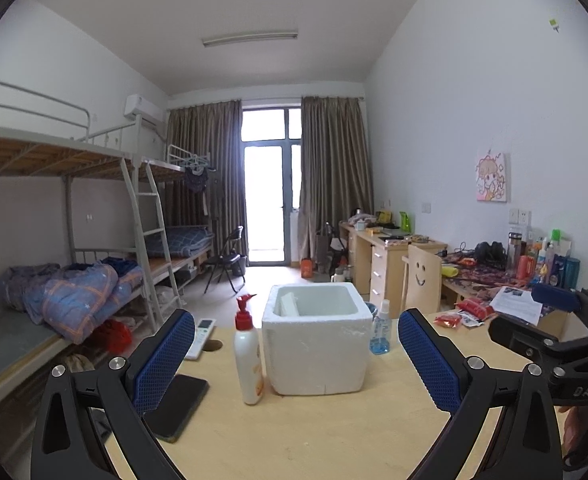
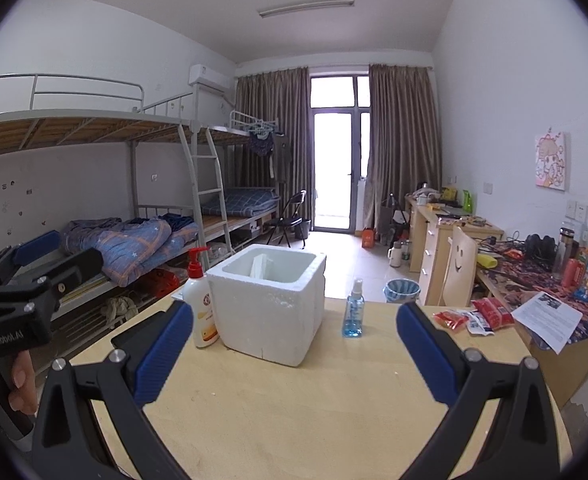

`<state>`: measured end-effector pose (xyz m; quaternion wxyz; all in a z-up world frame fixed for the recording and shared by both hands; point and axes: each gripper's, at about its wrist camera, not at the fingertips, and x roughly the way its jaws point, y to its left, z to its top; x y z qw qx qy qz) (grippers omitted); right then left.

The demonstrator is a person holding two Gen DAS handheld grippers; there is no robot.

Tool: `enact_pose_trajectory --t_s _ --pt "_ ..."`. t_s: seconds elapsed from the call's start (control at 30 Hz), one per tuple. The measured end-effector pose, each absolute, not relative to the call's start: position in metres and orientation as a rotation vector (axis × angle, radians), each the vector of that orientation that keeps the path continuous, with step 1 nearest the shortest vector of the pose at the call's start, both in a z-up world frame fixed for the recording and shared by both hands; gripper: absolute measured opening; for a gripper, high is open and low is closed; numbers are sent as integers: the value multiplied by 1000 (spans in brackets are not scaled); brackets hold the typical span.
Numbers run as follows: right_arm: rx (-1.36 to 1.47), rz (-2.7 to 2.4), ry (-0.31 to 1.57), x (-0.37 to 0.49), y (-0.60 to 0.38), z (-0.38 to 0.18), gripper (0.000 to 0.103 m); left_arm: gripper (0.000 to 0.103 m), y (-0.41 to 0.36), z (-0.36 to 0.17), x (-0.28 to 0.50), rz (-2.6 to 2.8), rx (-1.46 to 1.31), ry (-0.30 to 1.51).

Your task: Organize soft objects

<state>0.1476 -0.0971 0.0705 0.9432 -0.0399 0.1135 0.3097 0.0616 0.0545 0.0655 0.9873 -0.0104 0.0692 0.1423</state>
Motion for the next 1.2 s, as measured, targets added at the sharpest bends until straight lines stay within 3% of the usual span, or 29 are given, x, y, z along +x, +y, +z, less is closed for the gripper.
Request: enact_pose_trajectory --t_s 1.2 --pt "-39 605 245 94 -124 -27 103 102 39 -31 34 273 -65 202"
